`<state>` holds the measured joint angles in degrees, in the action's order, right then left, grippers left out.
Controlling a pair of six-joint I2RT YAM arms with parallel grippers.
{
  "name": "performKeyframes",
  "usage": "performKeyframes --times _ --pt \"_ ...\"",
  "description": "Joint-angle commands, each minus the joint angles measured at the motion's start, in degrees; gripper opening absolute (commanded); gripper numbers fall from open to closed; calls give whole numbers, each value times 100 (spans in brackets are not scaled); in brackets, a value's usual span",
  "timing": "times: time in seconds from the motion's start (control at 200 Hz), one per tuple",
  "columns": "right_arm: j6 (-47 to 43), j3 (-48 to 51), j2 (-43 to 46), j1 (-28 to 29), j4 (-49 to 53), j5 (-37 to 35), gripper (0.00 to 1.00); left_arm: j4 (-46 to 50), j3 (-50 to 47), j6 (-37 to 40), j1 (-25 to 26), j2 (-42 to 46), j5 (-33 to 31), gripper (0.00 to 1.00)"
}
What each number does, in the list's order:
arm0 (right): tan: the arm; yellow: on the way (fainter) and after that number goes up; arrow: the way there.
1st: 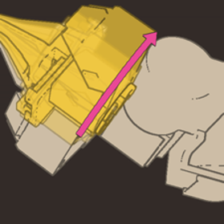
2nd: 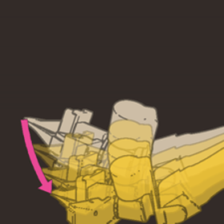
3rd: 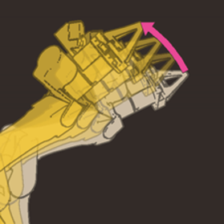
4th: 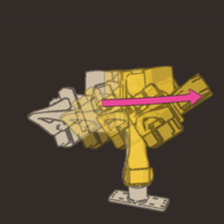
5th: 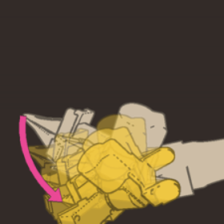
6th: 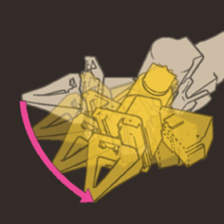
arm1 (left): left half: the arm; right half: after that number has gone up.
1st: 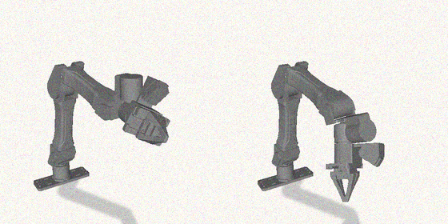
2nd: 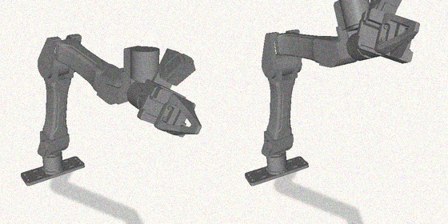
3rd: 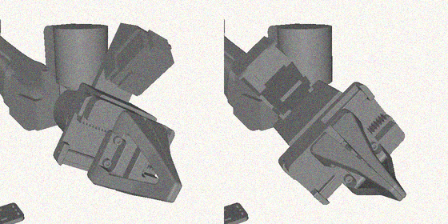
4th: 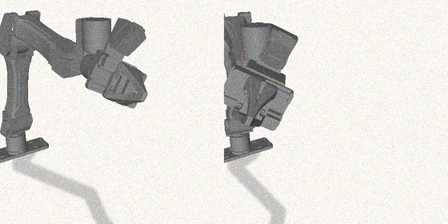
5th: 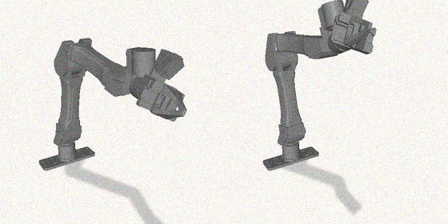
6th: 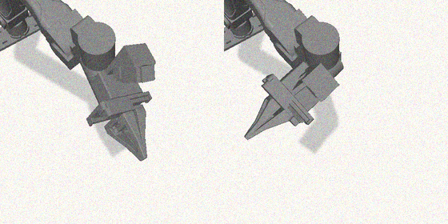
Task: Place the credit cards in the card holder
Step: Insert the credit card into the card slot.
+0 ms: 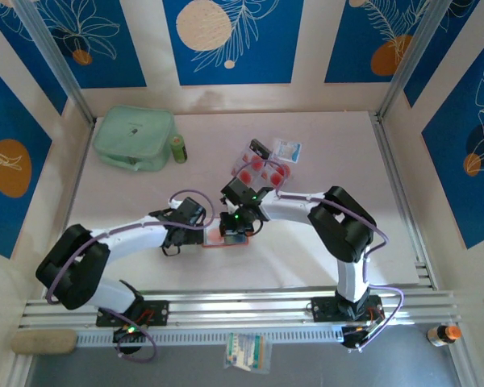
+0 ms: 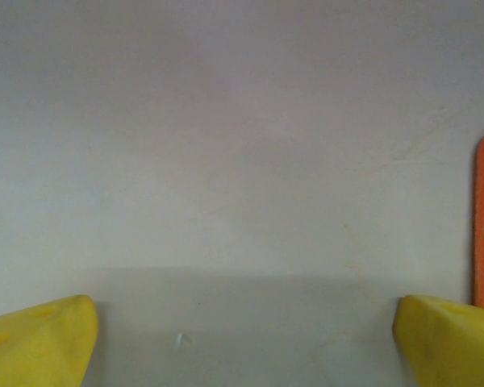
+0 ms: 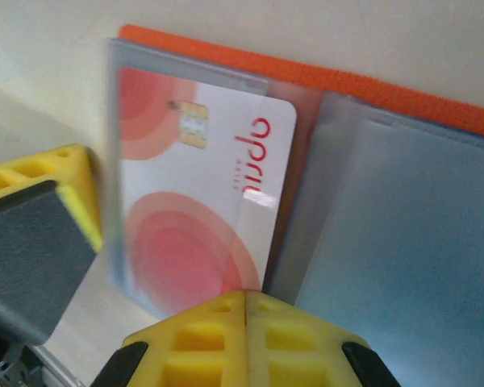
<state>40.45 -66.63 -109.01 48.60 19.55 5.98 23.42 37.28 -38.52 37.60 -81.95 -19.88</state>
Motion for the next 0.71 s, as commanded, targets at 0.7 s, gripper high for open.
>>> performKeyframes --times 0.7 --pt "-45 -313 177 57 327 75 0 116 93 50 -60 276 -21 95"
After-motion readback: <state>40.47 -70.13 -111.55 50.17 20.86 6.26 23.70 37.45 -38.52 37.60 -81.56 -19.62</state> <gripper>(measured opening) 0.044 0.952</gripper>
